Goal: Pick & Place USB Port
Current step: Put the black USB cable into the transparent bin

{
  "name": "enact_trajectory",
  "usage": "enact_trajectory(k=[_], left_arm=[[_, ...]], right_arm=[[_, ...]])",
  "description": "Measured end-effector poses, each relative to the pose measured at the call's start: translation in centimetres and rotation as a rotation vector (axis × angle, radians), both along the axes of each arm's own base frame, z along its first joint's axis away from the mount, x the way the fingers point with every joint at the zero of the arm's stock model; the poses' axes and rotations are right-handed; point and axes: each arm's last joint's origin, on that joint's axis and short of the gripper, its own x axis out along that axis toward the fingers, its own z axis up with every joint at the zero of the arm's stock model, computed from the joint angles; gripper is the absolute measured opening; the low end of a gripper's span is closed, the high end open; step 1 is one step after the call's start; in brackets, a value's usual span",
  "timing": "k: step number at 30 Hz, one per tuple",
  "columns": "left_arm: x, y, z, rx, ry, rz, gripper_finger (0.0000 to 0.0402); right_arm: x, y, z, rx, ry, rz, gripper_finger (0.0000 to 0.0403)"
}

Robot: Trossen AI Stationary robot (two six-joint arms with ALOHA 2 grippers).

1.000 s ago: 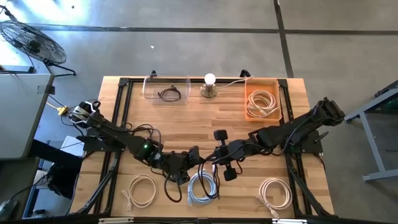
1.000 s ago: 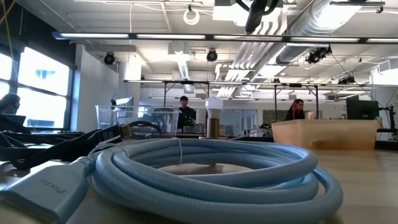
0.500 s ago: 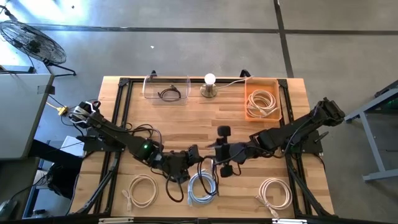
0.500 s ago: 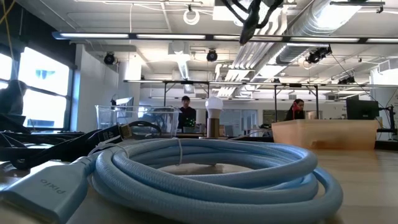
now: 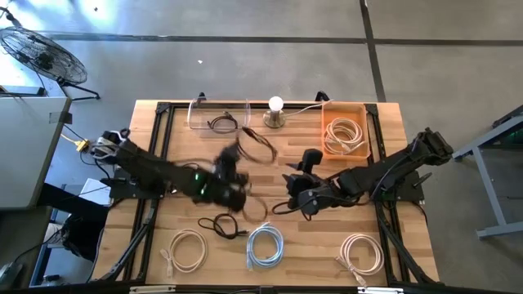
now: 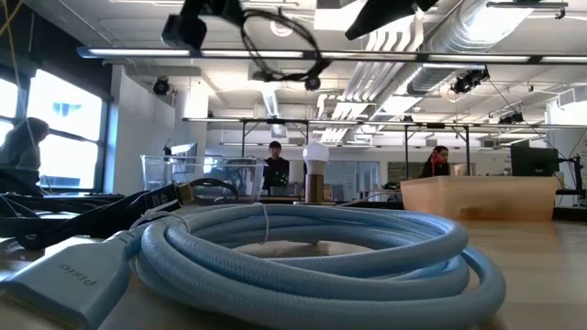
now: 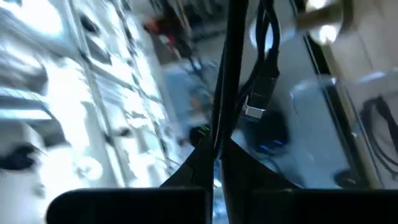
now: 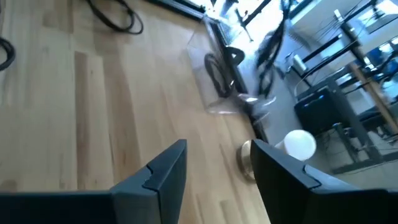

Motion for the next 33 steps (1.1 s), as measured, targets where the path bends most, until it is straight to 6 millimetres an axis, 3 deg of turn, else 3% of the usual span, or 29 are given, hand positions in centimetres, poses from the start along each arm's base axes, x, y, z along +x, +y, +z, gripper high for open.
enact_trajectory(k=[8, 14, 23, 33], left_arm=[[-2.9, 11.1, -0.4, -0.313, -0.132, 0.406, 0.0004], [-4.4, 16.0, -0.9, -0.471, -0.149, 0.601, 0.0003], [-5.1, 19.0, -1.2, -0.56, -0.187, 0.676, 0.0003], [-3.9, 20.2, -4.3, -0.583, -0.145, 0.667, 0.0003]], right_arm=[[-0.3, 0.0, -0.4, 0.075, 0.033, 0.004, 0.0167], [-0.4, 0.0, -0.5, 0.106, 0.042, 0.013, 0.0167], [-0.5, 0.0, -1.4, 0.108, 0.052, 0.008, 0.0165], [-0.7, 0.0, -2.1, 0.137, 0.063, 0.009, 0.0165]])
